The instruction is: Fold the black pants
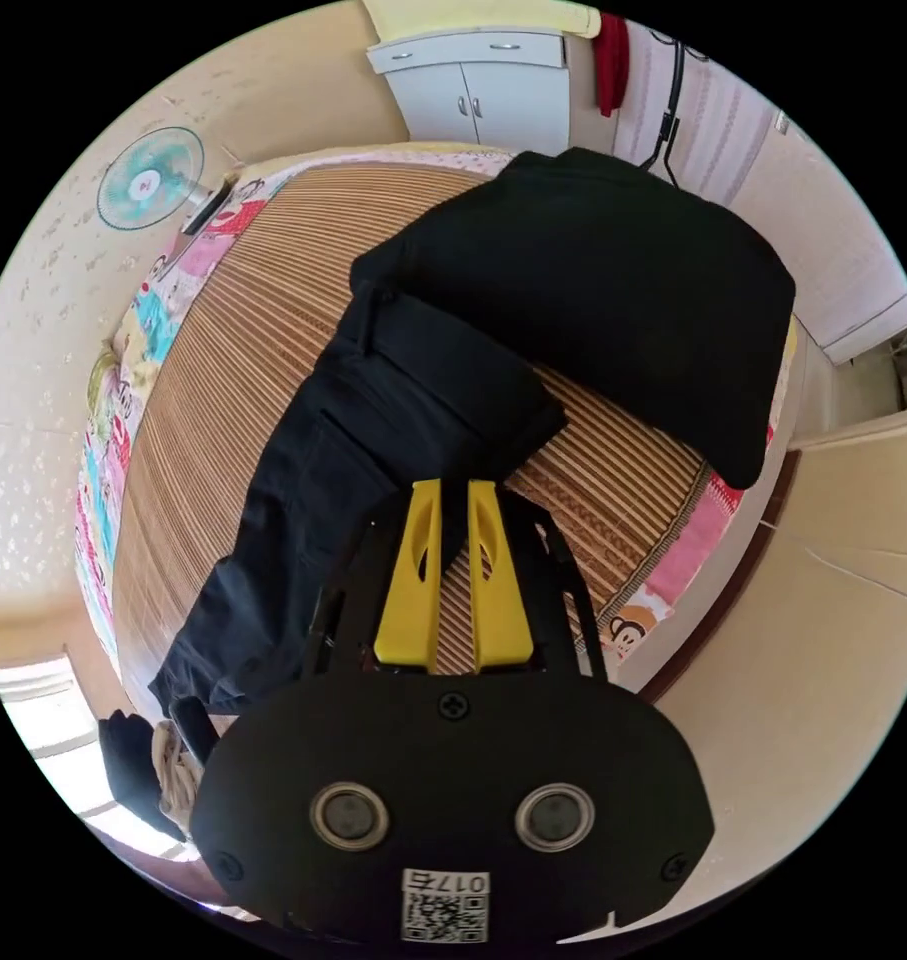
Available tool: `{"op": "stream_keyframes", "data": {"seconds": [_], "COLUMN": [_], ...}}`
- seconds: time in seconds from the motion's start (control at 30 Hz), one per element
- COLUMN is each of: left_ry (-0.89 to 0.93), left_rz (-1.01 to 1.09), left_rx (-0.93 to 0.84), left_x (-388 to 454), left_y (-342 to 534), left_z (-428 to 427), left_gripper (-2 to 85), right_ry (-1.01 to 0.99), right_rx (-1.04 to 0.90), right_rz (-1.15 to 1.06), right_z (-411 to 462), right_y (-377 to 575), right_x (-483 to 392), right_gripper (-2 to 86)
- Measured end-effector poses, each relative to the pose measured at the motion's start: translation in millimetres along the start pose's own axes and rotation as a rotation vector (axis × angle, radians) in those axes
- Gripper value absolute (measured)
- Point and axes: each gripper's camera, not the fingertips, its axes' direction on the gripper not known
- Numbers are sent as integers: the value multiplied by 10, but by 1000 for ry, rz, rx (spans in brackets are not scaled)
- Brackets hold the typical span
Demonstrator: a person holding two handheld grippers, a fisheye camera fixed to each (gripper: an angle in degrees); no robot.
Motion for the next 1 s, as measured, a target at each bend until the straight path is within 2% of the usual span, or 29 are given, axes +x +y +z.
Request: {"op": "stream_keyframes", "data": {"seconds": [0.13, 0.23, 0.3, 0.53, 0.67, 0.73, 0.8, 0.83, 0.9, 1.0], "left_ry": [-79, -184, -141, -228, -257, -241, -233, -237, -248, -235], "left_rz": [131, 8, -40, -164, -259, -266, -275, -289, -337, -339], "left_rx": [-30, -77, -42, 288, 419, 447, 462, 464, 460, 459], "left_x": [371, 262, 222, 467, 478, 498, 532, 559, 605, 742], "left_y": [144, 364, 518, 954, 951, 913, 893, 892, 920, 999], "left_z": [83, 198, 45, -1263, -1753, -1852, -1892, -1891, -1868, -1836], "left_gripper": [6, 0, 3, 107, 122, 121, 110, 93, 70, 44], "right_ry": [127, 149, 100, 272, 171, 27, -115, -86, 141, 367], "right_rx": [43, -39, -35, 9, 42, -44, -256, -298, -355, -246], "right_rz": [-25, 127, 174, -2, -324, -543, -842, -888, -1035, -1115], "right_z": [30, 561, 655, 496, 487, 653, 1024, 1140, 1546, 1619], "right_y": [232, 313, 254, 287, 651, 856, 1151, 1227, 1527, 1681], "right_x": [-67, 202, 223, -297, -1212, -1675, -2196, -2288, -2487, -2551], "right_gripper": [46, 57, 66, 59, 69, 82, 109, 114, 111, 43]}}
